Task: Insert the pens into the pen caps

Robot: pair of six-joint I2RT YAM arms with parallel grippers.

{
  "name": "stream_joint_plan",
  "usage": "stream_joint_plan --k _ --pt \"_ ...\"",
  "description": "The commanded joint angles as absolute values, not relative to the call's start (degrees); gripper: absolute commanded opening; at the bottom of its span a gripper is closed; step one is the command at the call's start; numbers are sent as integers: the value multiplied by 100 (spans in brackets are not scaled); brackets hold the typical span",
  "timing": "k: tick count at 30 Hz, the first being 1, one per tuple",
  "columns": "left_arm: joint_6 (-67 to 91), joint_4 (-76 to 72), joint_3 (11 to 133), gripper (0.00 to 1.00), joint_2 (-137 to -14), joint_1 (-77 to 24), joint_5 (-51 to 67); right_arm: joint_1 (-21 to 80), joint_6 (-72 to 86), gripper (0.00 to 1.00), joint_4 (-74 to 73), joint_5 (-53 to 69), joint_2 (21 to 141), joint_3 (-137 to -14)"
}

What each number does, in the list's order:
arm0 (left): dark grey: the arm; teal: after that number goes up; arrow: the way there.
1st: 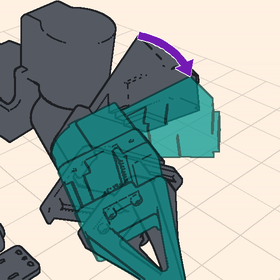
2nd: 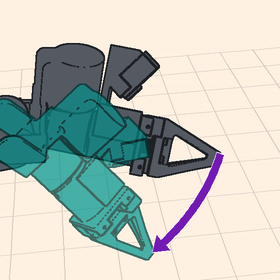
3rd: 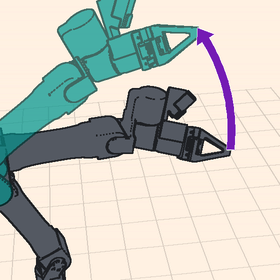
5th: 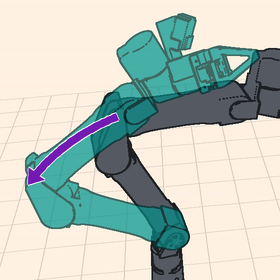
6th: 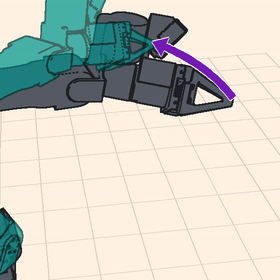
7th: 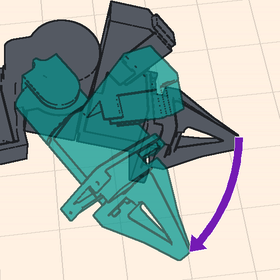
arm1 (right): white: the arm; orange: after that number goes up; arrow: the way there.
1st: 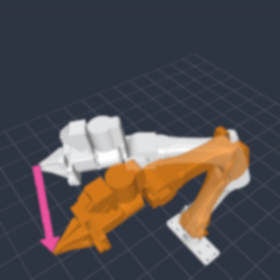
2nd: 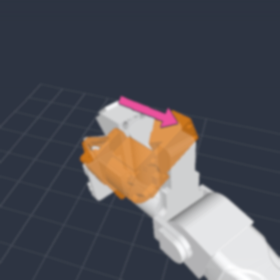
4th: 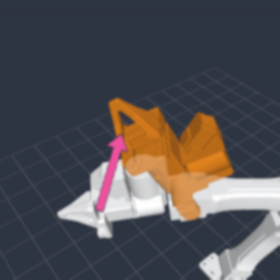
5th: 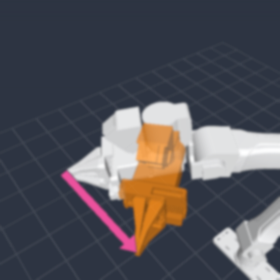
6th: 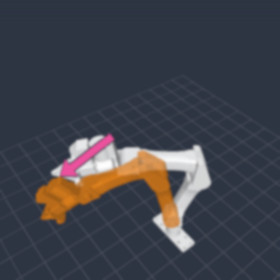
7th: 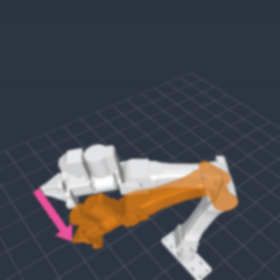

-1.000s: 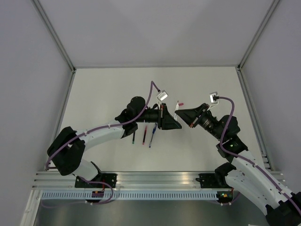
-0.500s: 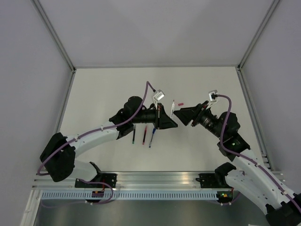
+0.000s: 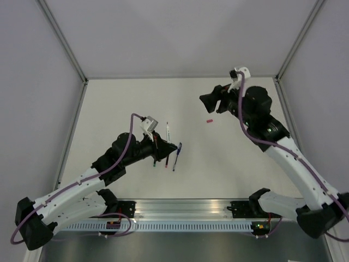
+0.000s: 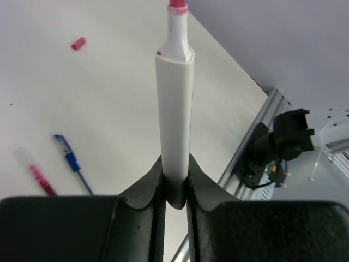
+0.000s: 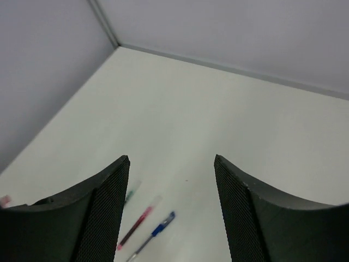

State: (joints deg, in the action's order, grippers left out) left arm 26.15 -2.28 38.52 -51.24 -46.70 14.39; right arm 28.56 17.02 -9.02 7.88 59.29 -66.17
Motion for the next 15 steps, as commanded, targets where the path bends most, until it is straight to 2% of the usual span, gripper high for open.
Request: stream_joint_plan --k 1,3,5,8,15 --pt "2399 -430 3245 2 -4414 -4676 135 2839 319 70 -1915 -217 7213 -7370" --pt "2408 -579 2893 2 -4010 -4676 -121 2656 456 70 -2465 -849 8171 -7829" --pt "2461 -651 2682 2 -3850 -4676 -298 2436 1376 68 -3255 -896 9161 -8619" --pt "2584 -343 2724 2 -3718 -4676 -658 2285 3011 67 -3970 -1413 10008 -9412" --pt "2654 -35 2663 2 -3314 -4676 -975 2285 5781 66 -3858 -1995 10529 -9158"
